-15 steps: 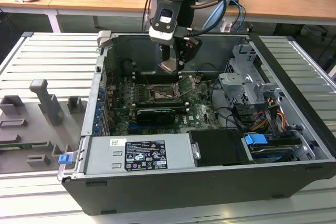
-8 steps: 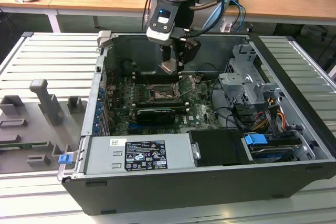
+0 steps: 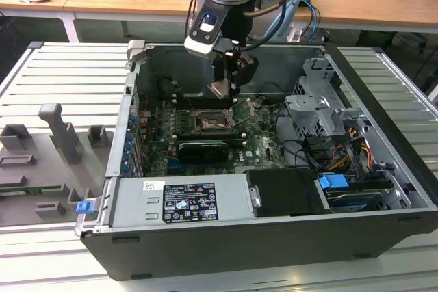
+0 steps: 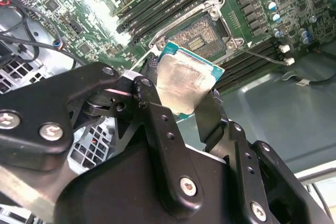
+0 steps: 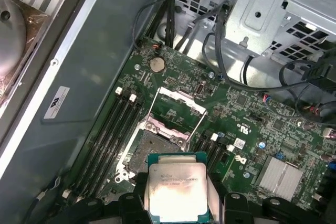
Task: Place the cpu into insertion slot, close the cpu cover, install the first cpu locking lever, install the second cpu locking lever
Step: 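Place the cpu into insertion slot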
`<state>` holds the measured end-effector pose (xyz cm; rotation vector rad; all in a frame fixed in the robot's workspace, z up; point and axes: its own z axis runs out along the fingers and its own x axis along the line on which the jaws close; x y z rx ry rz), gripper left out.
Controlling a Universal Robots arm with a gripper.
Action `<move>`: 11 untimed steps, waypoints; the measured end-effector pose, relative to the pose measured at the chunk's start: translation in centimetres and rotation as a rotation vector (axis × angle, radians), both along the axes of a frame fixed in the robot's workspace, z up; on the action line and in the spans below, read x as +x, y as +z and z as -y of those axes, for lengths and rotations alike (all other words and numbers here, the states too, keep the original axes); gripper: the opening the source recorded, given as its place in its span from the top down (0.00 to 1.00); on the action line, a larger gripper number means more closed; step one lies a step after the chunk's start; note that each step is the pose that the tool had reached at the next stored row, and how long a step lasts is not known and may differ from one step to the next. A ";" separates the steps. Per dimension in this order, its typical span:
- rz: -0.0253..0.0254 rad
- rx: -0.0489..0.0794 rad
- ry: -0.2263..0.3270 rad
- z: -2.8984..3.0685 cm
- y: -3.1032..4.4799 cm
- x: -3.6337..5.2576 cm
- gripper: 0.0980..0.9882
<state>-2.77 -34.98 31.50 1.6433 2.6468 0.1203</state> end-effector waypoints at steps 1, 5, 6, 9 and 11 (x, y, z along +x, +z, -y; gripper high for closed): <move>-0.0001 0.000 0.000 0.00 -0.06 0.00 0.52; 0.0000 -0.001 0.000 0.00 -0.23 0.00 0.52; 0.0000 -0.002 -0.001 0.00 -0.26 0.00 0.52; -0.0001 -0.003 -0.001 0.00 -0.35 0.00 0.52; -0.0001 -0.003 -0.008 0.00 -0.38 0.00 0.52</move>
